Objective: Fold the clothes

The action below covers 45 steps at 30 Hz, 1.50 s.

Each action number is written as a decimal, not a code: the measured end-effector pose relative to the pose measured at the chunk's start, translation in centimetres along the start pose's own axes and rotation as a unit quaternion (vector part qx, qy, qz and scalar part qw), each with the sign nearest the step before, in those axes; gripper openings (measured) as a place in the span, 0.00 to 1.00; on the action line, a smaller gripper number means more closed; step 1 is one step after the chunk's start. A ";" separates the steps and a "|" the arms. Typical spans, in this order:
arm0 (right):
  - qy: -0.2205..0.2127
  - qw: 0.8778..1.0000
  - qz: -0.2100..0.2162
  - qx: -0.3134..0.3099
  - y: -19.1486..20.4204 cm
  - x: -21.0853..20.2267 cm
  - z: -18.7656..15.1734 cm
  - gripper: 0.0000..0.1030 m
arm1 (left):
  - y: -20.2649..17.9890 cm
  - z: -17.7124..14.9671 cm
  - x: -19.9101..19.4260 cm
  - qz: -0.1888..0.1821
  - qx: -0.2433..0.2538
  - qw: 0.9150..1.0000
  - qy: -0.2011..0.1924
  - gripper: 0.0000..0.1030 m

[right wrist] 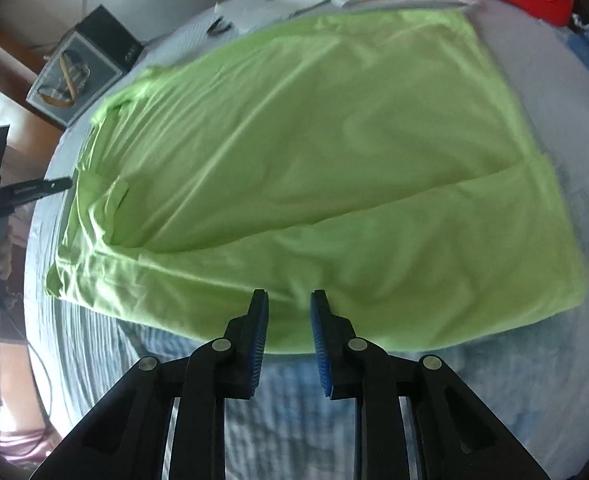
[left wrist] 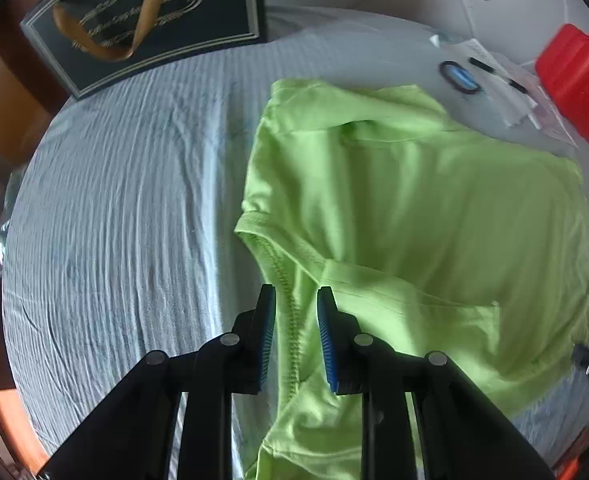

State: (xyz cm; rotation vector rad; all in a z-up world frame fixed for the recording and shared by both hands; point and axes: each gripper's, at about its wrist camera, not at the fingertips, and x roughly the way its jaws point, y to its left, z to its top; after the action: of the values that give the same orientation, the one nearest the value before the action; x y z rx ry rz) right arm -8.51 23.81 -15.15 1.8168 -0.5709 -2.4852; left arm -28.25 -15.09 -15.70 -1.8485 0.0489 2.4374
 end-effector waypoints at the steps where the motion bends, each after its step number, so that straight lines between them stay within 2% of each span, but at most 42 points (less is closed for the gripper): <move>1: -0.006 1.000 -0.002 0.002 -0.7 -0.6 0.8 0.22 | 0.0 0.2 -0.2 -0.004 -0.001 1.000 0.003 0.31; 3: -0.019 1.000 -0.010 0.005 -2.0 -1.8 2.9 0.24 | 0.0 1.5 -0.2 -0.016 -0.007 1.000 0.008 0.61; 4: -0.023 1.000 -0.012 0.008 -2.5 -2.3 4.4 0.25 | 0.2 2.0 -0.5 -0.023 -0.013 1.000 0.008 0.65; 5: -0.027 0.999 -0.013 0.011 -3.1 -2.7 5.8 0.33 | 0.4 2.5 -0.8 -0.029 -0.019 0.999 0.008 0.70; 6: -0.031 0.999 -0.014 0.015 -3.6 -3.2 7.3 0.41 | 0.4 3.4 -0.8 -0.031 -0.023 0.999 0.010 0.71; 7: -0.034 0.999 -0.014 0.020 -4.2 -3.4 8.8 0.44 | 0.4 4.5 -0.7 -0.032 -0.025 0.999 0.013 0.71; 12: -0.016 0.998 -0.021 0.057 -7.6 -3.3 16.1 0.45 | 0.7 10.8 2.1 -0.059 -0.064 0.994 0.065 0.71; 16: 0.009 0.996 -0.028 0.089 -10.4 -2.2 21.0 0.45 | 1.2 14.4 4.8 -0.035 -0.083 0.992 0.089 0.71; 25: 0.036 0.992 -0.071 0.102 -12.9 1.5 26.7 0.48 | 1.2 17.9 8.4 -0.039 -0.085 0.988 0.123 0.71; 27: 0.043 0.991 -0.073 0.106 -13.3 2.3 27.3 0.50 | 1.0 17.8 9.4 -0.042 -0.085 0.986 0.136 0.71; 29: 0.049 0.990 -0.077 0.108 -13.4 3.0 27.5 0.52 | 0.2 17.3 9.5 -0.032 -0.067 0.988 0.136 0.71; 31: 0.053 0.990 -0.081 0.102 -13.2 3.8 27.7 0.54 | -0.8 16.7 9.2 -0.013 -0.043 0.991 0.128 0.64; 32: 0.056 0.990 -0.086 0.092 -12.8 4.3 27.6 0.54 | -1.5 16.4 9.0 0.002 -0.029 0.992 0.122 0.47; 33: 0.059 0.991 -0.092 0.081 -12.4 4.7 27.4 0.53 | -1.8 16.1 8.6 0.005 -0.024 0.993 0.116 0.20; 34: 0.057 0.991 -0.100 0.064 -11.8 4.7 27.3 0.49 | -2.1 15.7 8.2 0.000 -0.024 0.994 0.110 0.06; 35: 0.053 0.992 -0.108 0.046 -11.2 4.6 27.1 0.24 | -2.4 15.4 7.7 -0.004 -0.025 0.994 0.105 0.03; 36: 0.049 0.992 -0.116 0.028 -10.5 4.6 26.9 0.04 | -2.6 14.9 6.9 -0.006 -0.021 0.996 0.092 0.03; 38: 0.021 0.994 -0.101 0.020 -10.2 3.1 26.4 0.04 | -3.0 13.7 4.5 -0.012 -0.012 0.998 0.056 0.03; 40: -0.022 0.997 -0.069 0.012 -10.2 0.4 25.0 0.04 | -2.9 12.0 1.7 -0.035 -0.010 0.999 0.021 0.03; 43: -0.075 0.997 -0.020 -0.008 -10.7 -3.9 21.3 0.04 | -2.4 7.4 -2.7 -0.051 0.008 0.998 -0.022 0.03; 45: -0.086 0.996 -0.009 -0.026 -10.8 -5.7 18.5 0.04 | -2.4 3.8 -4.2 -0.045 0.027 0.998 -0.026 0.03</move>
State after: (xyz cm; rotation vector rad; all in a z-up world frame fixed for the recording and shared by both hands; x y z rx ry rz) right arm -21.57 40.41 -8.32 1.6087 -0.4916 -2.6596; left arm -30.62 -12.62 -10.58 -1.7243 0.0269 2.3982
